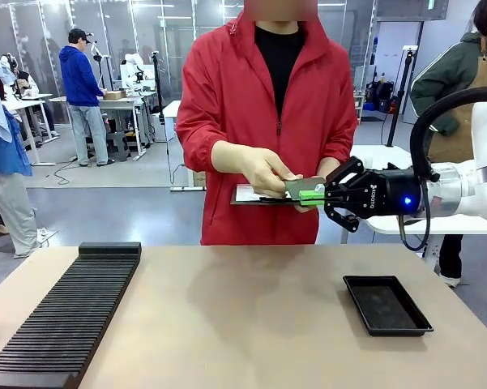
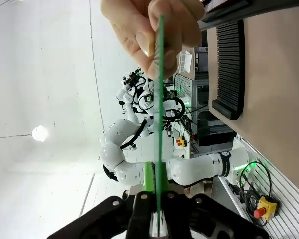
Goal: Inspect the PCB.
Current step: Pick up the Blank PCB that the human is holding.
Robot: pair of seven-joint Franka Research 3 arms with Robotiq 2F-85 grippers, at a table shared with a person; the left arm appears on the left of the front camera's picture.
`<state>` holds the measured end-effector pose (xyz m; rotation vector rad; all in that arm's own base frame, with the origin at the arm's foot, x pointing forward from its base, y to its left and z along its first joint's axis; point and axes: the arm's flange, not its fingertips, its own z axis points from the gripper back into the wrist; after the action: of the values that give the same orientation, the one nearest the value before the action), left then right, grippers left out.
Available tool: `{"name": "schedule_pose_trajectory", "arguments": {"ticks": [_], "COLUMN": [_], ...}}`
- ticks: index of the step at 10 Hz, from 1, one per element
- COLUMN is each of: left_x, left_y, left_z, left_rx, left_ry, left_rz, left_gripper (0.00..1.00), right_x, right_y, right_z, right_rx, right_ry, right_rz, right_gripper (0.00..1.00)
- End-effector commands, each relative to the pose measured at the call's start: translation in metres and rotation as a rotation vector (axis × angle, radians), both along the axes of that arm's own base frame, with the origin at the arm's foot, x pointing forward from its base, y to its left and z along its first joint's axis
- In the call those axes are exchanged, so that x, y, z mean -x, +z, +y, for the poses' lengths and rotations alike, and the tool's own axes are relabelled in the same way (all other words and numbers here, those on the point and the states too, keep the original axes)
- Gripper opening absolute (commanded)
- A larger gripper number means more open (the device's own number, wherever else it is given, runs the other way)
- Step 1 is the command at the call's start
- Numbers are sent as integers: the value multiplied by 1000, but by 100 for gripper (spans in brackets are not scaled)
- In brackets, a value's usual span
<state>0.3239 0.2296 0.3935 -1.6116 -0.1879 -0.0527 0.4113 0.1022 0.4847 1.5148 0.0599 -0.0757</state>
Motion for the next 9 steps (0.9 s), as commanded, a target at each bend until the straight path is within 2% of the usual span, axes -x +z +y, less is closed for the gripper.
{"name": "schedule_pose_trajectory", "arguments": {"ticks": [1,9], "left_x": [3,3], "left_y": [4,4], "left_z": [0,0], "left_rx": [-8,-8], "left_ry": [-6,-6], "left_rz": [13,13], "left_gripper": [100,100], "right_x": [0,0], "right_y": [3,0], "right_z": [8,0], "right_rx": [-23,-2], "right_ry": [-10,-1], "right_rz": [17,0], "right_gripper": [0,0]}}
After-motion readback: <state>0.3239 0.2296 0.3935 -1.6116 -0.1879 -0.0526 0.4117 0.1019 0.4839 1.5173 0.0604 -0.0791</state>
